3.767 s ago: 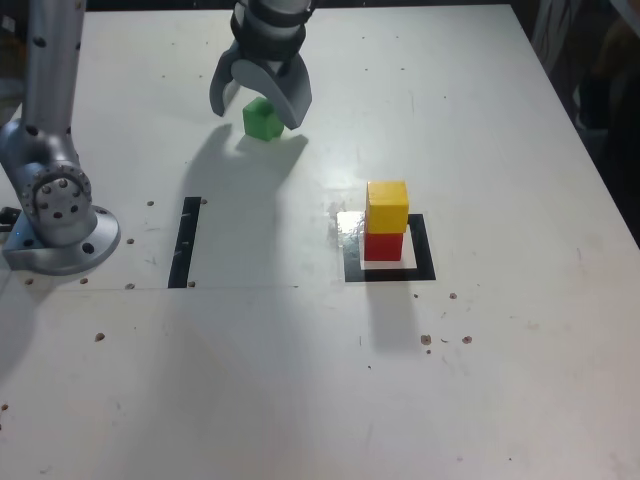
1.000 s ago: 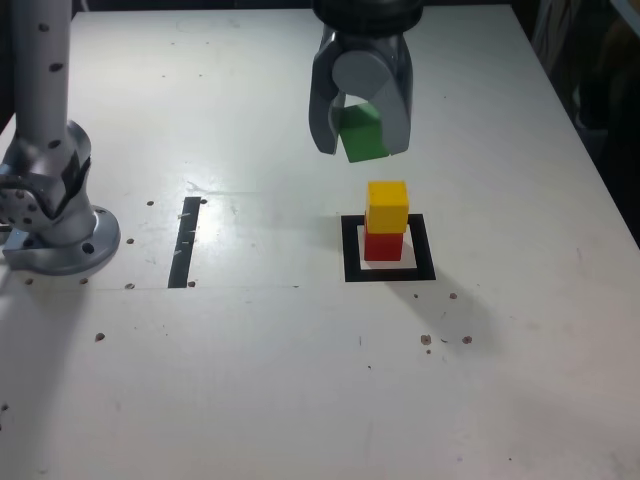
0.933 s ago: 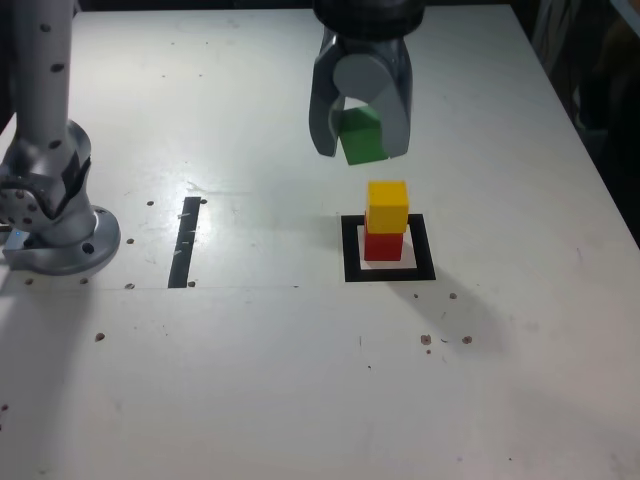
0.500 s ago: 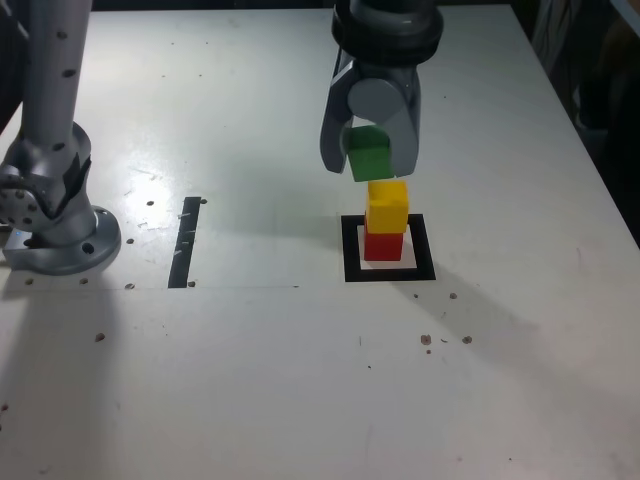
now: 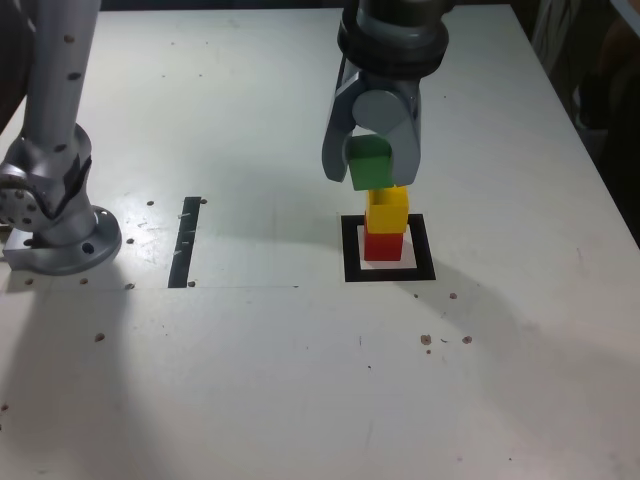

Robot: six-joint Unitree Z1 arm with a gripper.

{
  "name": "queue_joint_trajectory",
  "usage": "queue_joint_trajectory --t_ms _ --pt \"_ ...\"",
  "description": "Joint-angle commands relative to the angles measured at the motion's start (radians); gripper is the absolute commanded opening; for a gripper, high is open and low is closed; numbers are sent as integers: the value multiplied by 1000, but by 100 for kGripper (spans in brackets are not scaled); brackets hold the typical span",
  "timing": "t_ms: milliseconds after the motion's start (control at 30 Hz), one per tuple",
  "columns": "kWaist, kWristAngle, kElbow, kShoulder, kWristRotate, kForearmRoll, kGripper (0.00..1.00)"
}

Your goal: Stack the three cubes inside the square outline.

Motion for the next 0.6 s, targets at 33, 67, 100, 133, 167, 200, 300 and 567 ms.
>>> queue_joint_trajectory --t_ms 33,67,100,133,167,200,300,567 --pt "-8 -6 -15 14 -1 0 19" --pt "-10 -8 -18 17 -1 0 19" --pt "-12 -9 -22 21 -1 1 19" --pt "-14 -9 -24 23 -1 1 19" --pt "-15 -10 -26 26 -1 2 19" --pt "-16 -11 -27 27 -1 2 19" --pt "-16 -13 -27 33 -1 3 19" --pt "-16 -16 -28 49 1 4 19"
